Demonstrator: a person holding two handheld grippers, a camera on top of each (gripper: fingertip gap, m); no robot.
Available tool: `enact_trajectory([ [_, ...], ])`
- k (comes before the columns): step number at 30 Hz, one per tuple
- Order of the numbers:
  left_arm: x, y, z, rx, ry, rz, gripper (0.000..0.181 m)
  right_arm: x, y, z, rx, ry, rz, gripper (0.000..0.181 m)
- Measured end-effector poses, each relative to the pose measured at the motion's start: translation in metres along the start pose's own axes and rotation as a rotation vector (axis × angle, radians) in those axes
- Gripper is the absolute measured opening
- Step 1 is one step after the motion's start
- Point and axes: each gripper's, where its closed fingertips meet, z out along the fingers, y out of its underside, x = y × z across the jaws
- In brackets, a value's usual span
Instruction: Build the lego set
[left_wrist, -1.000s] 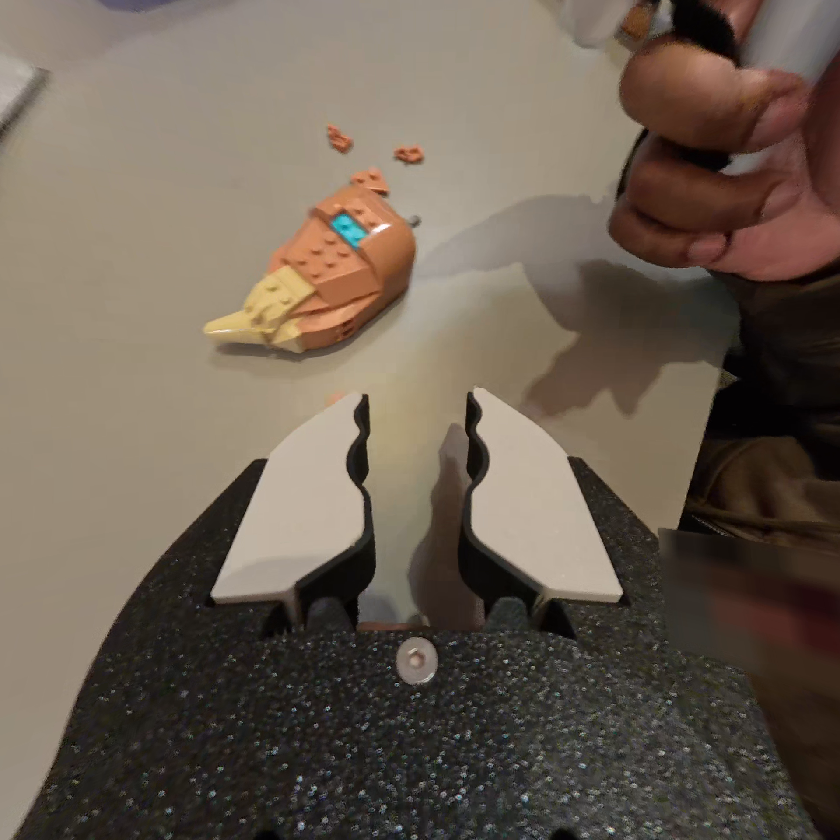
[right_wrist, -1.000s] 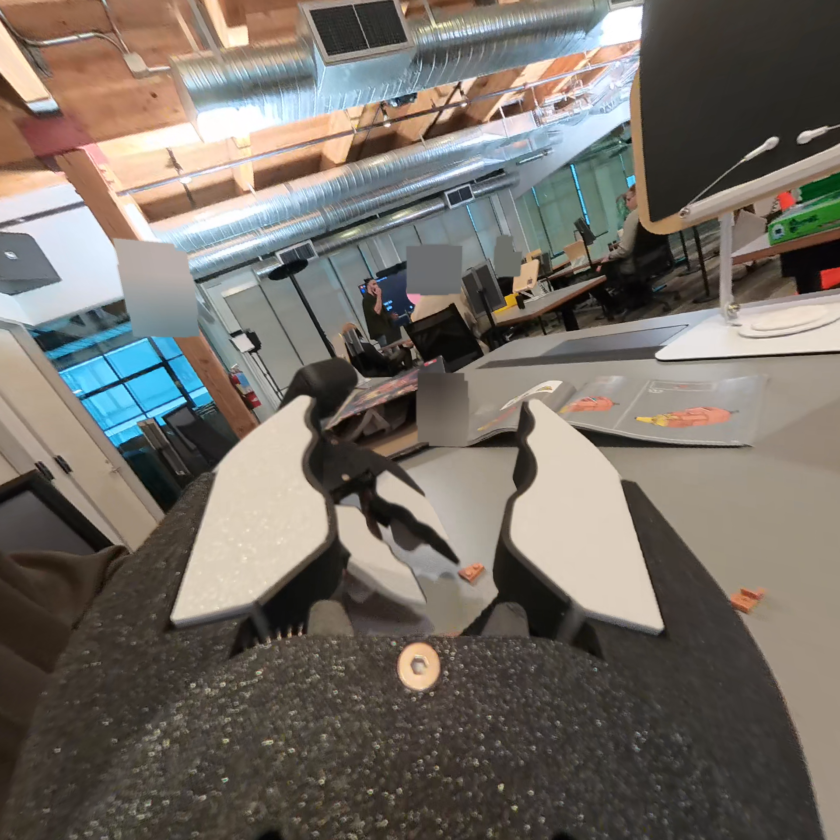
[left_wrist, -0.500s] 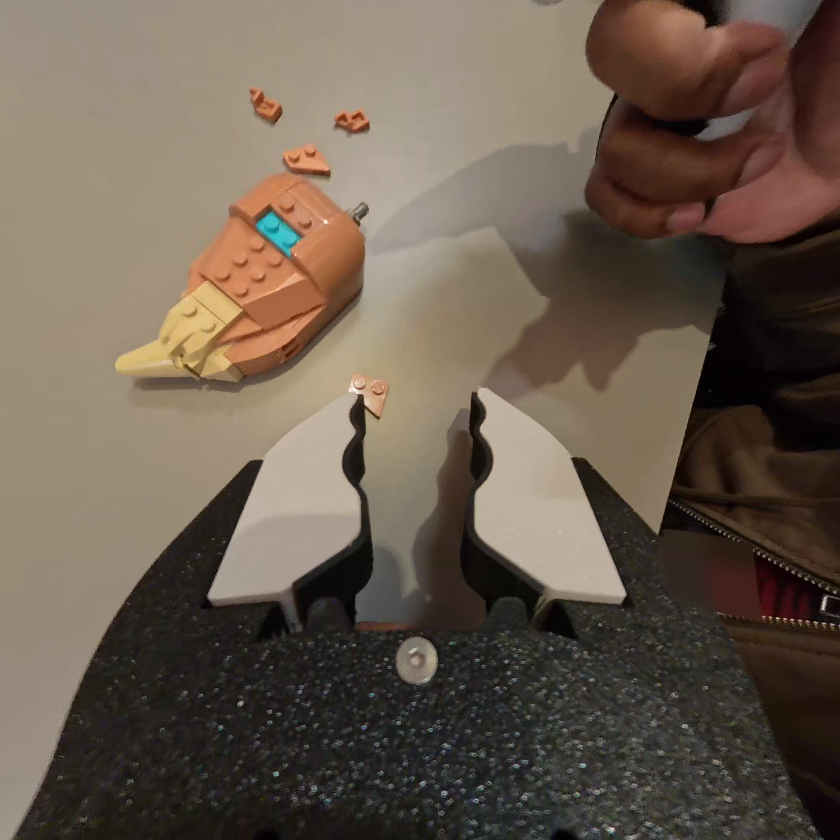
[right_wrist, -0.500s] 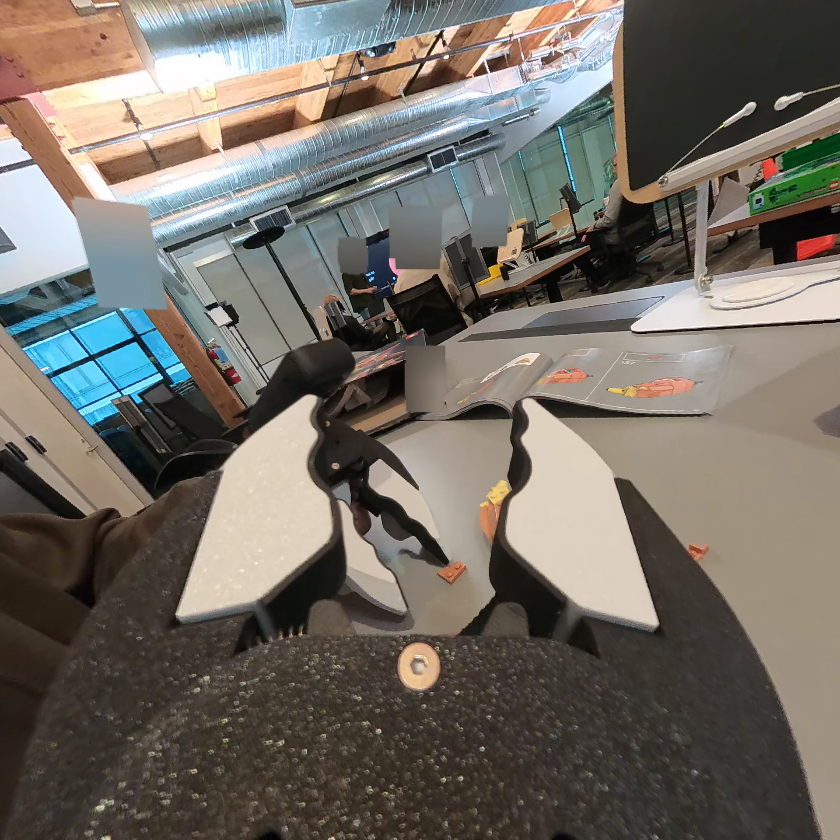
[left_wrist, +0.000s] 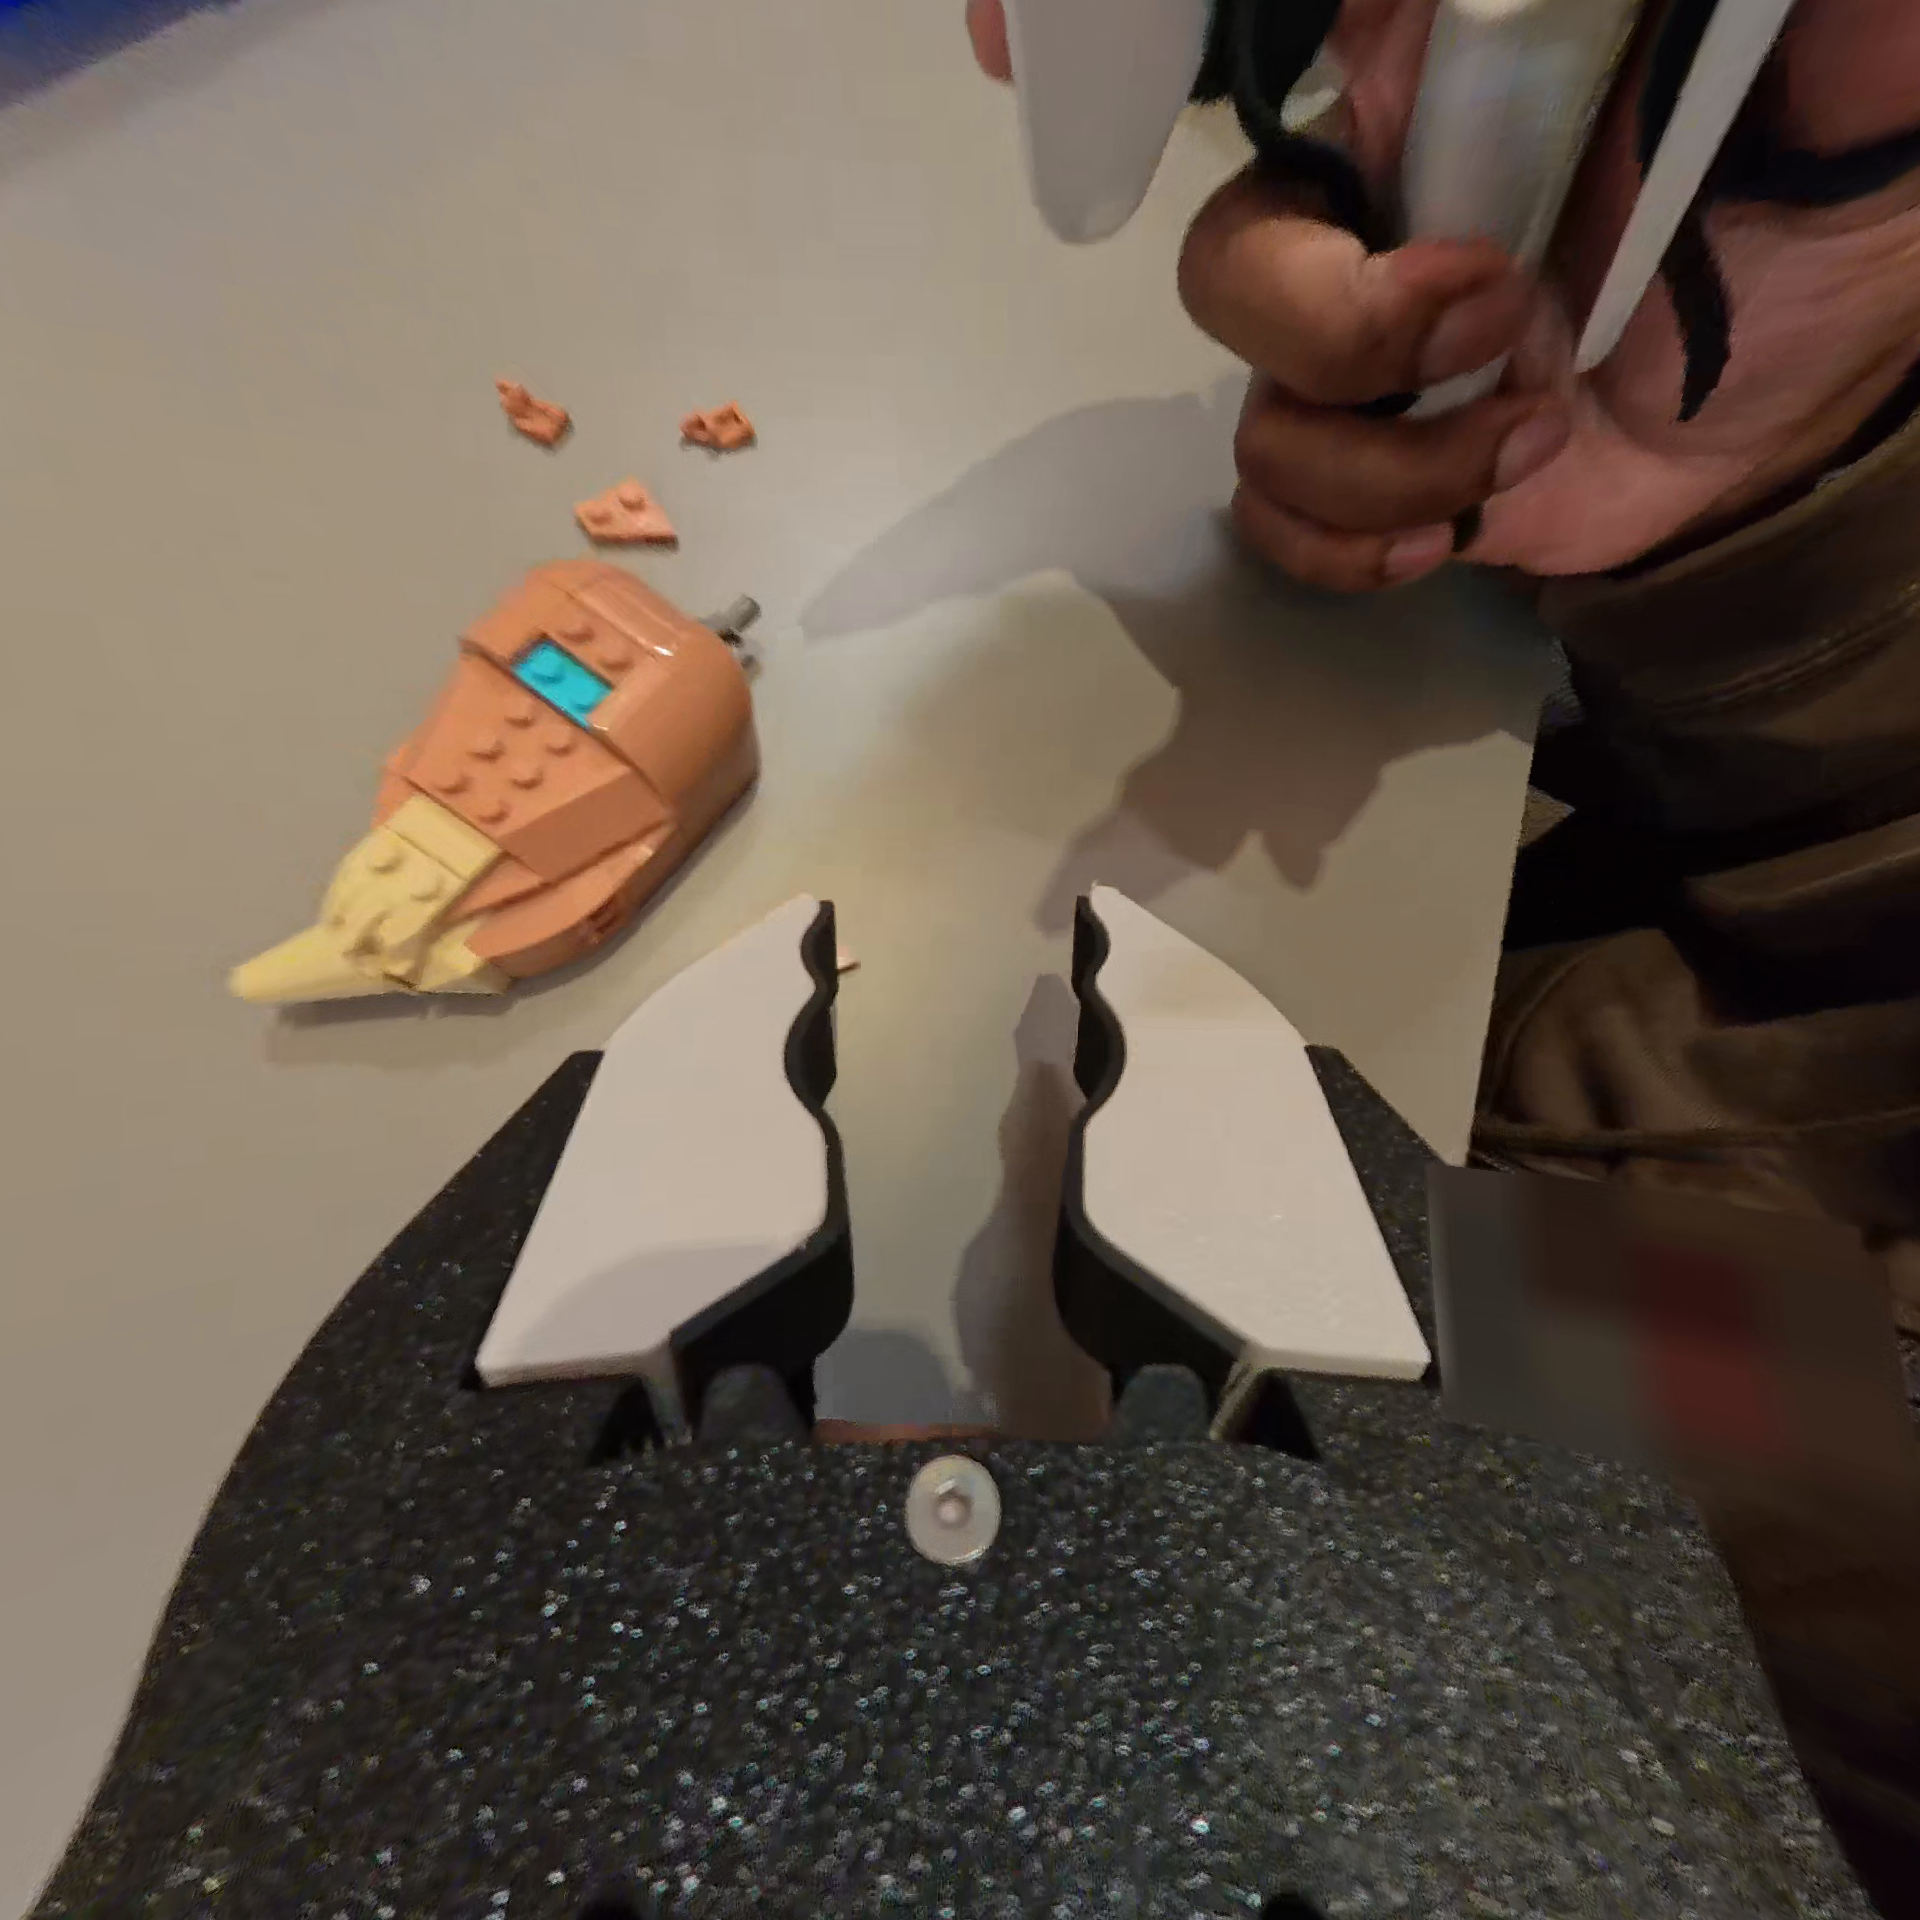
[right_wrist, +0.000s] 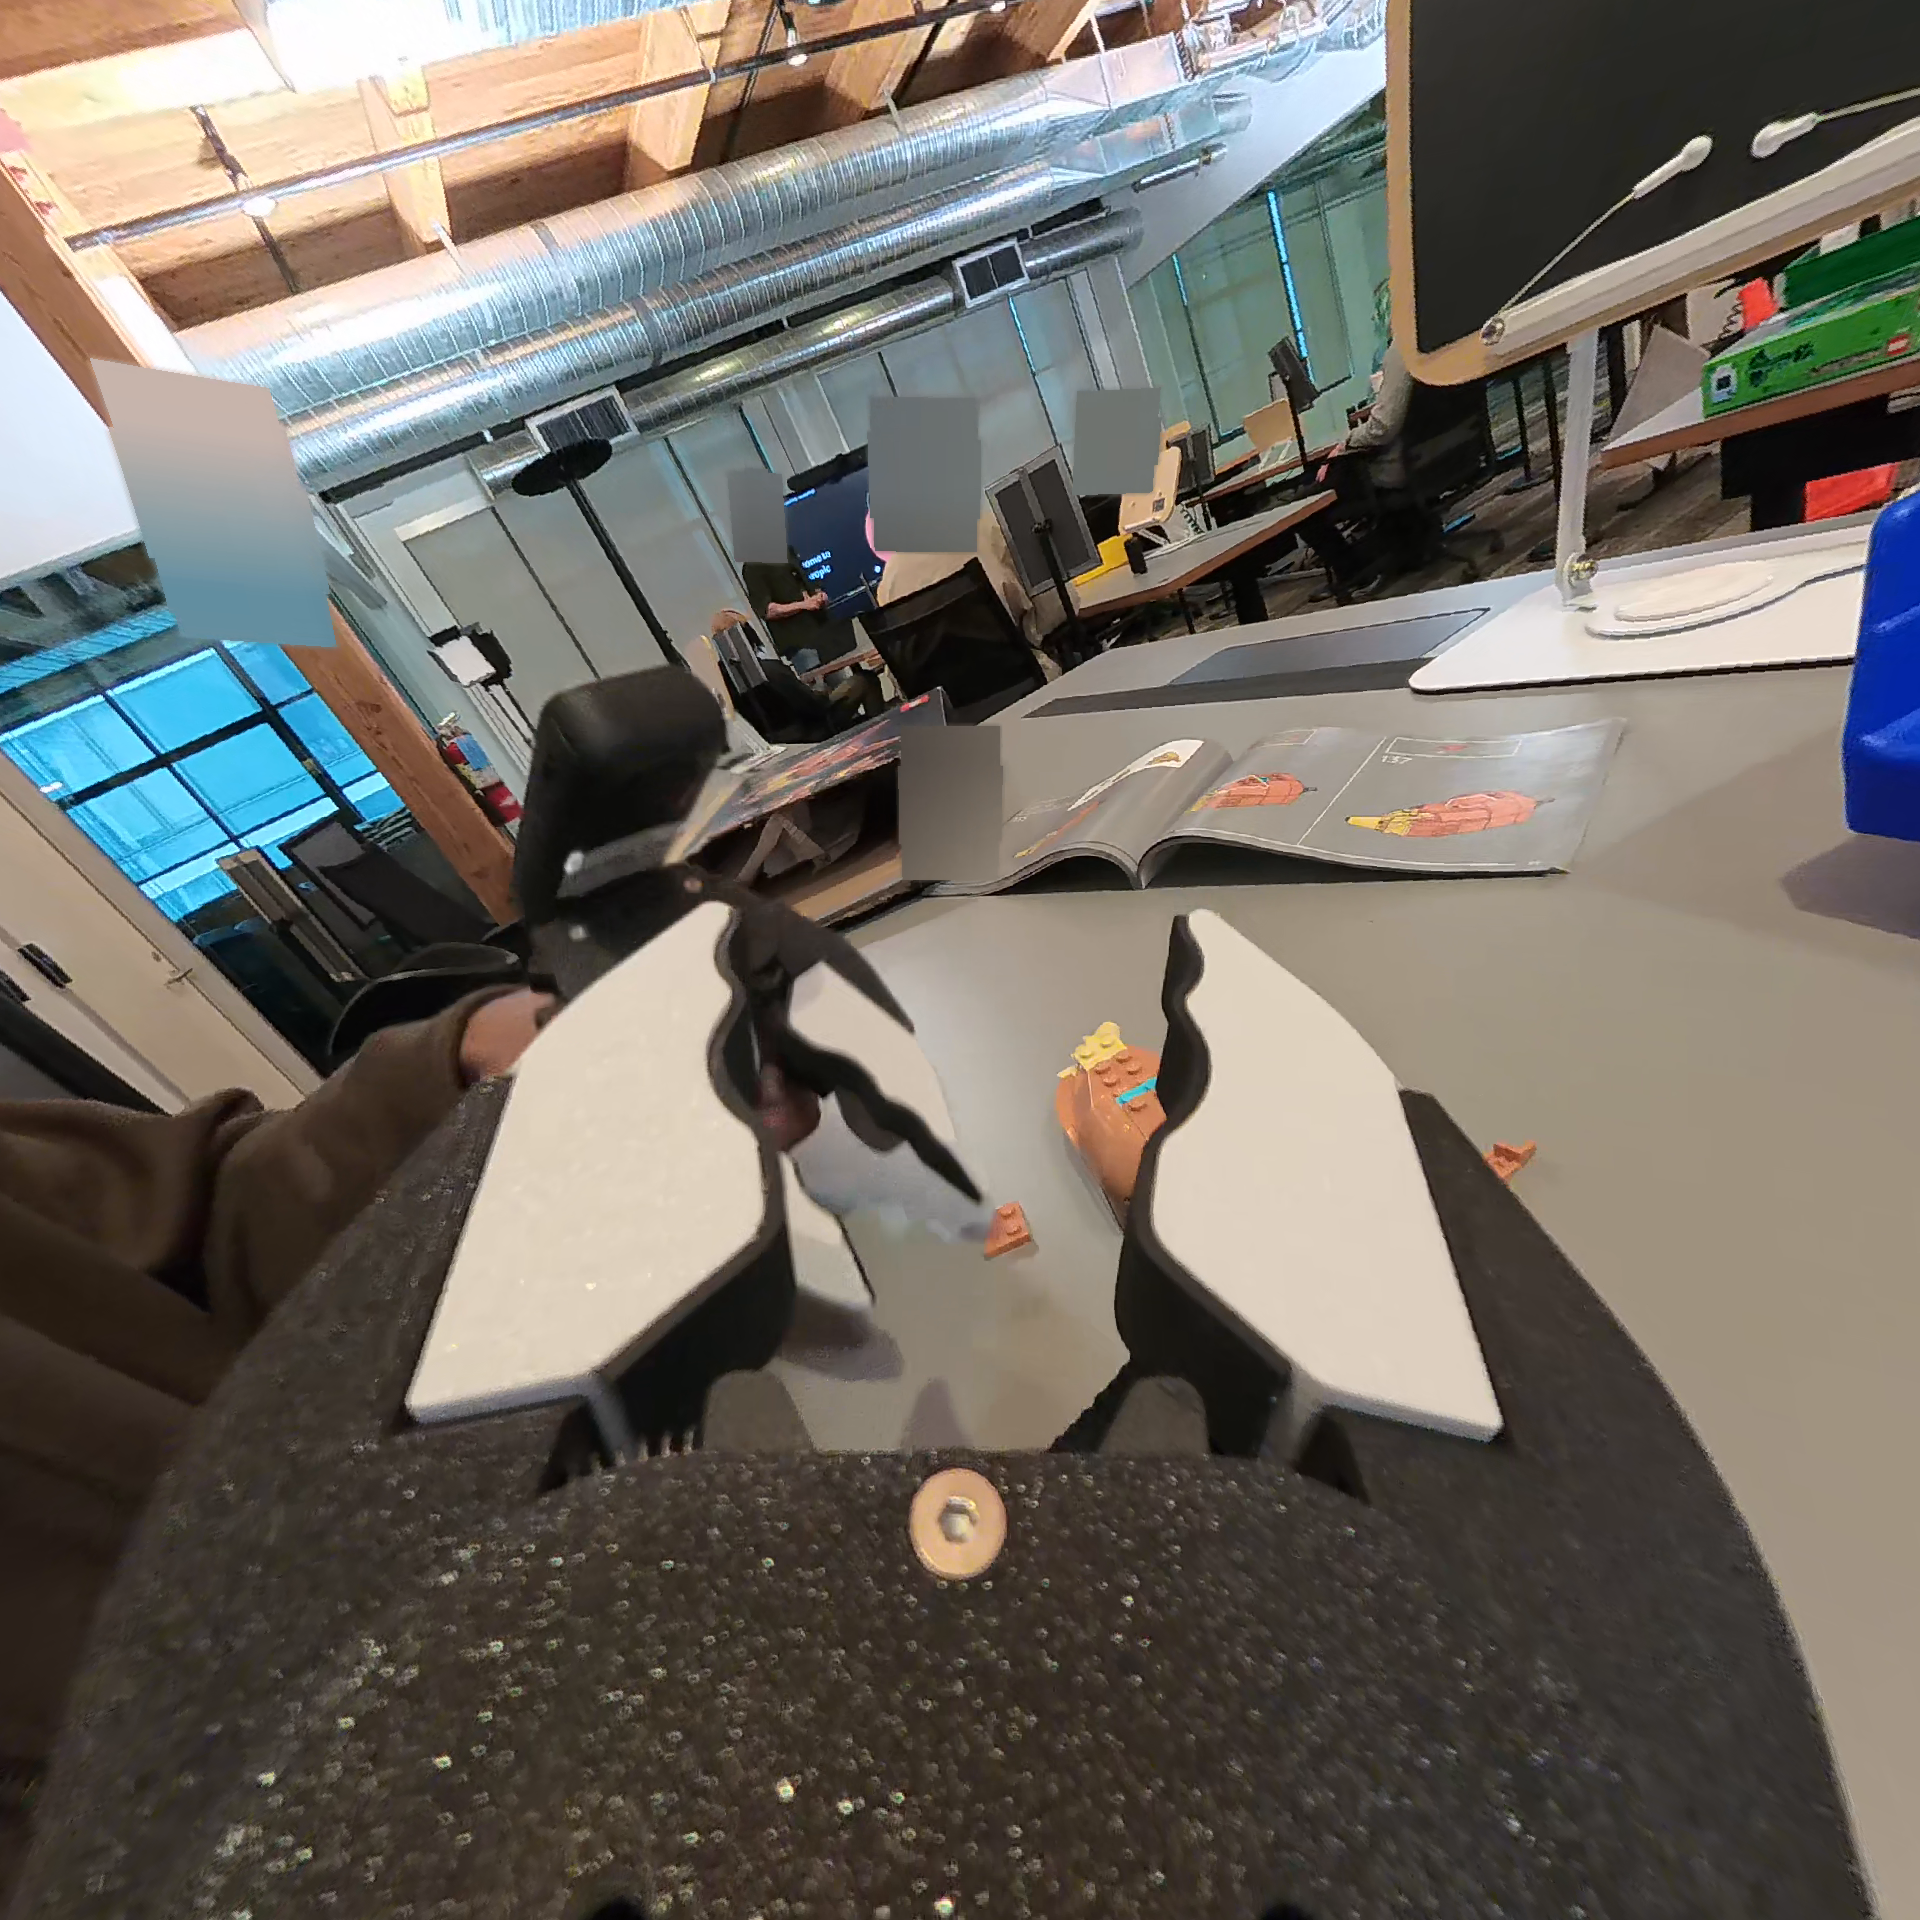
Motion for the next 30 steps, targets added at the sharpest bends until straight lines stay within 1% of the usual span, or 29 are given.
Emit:
enact_trajectory([
  [1,-0.007,-0.003,-0.006,0.023,-0.024,0.037,0.046,0.000,0.000,-0.001,-0.006,-0.002,-0.008,0.076],
  [5,-0.049,-0.017,-0.026,0.139,-0.147,0.325,0.058,-0.001,0.000,-0.004,-0.020,-0.026,-0.019,0.076],
  [7,-0.070,-0.019,-0.027,0.161,-0.148,0.426,0.061,0.000,-0.002,-0.004,-0.018,-0.036,-0.016,0.076],
  [10,-0.082,-0.018,-0.018,0.143,-0.027,0.452,0.063,0.000,-0.002,-0.004,-0.029,-0.041,-0.022,0.076],
  [13,-0.085,-0.015,-0.008,0.094,0.087,0.484,0.070,-0.001,0.001,-0.003,-0.052,-0.046,-0.030,0.076],
  [17,-0.087,-0.007,0.008,-0.002,0.142,0.554,0.073,0.002,0.003,-0.001,-0.066,-0.046,-0.029,0.076],
  [21,-0.080,-0.011,0.018,-0.002,0.186,0.568,0.073,0.008,0.005,0.002,-0.078,-0.042,-0.018,0.076],
  [24,-0.079,-0.013,0.021,0.000,0.208,0.555,0.068,0.011,0.011,0.005,-0.110,-0.041,-0.018,0.076],
  [25,-0.078,-0.012,0.021,-0.006,0.215,0.550,0.064,0.011,0.014,0.006,-0.128,-0.041,-0.023,0.076],
  [27,-0.075,-0.010,0.020,-0.018,0.238,0.543,0.051,0.012,0.021,0.007,-0.177,-0.041,-0.046,0.075],
  [30,-0.076,-0.010,0.020,-0.019,0.220,0.526,0.050,0.010,0.035,0.009,-0.270,-0.049,-0.097,0.073],
])
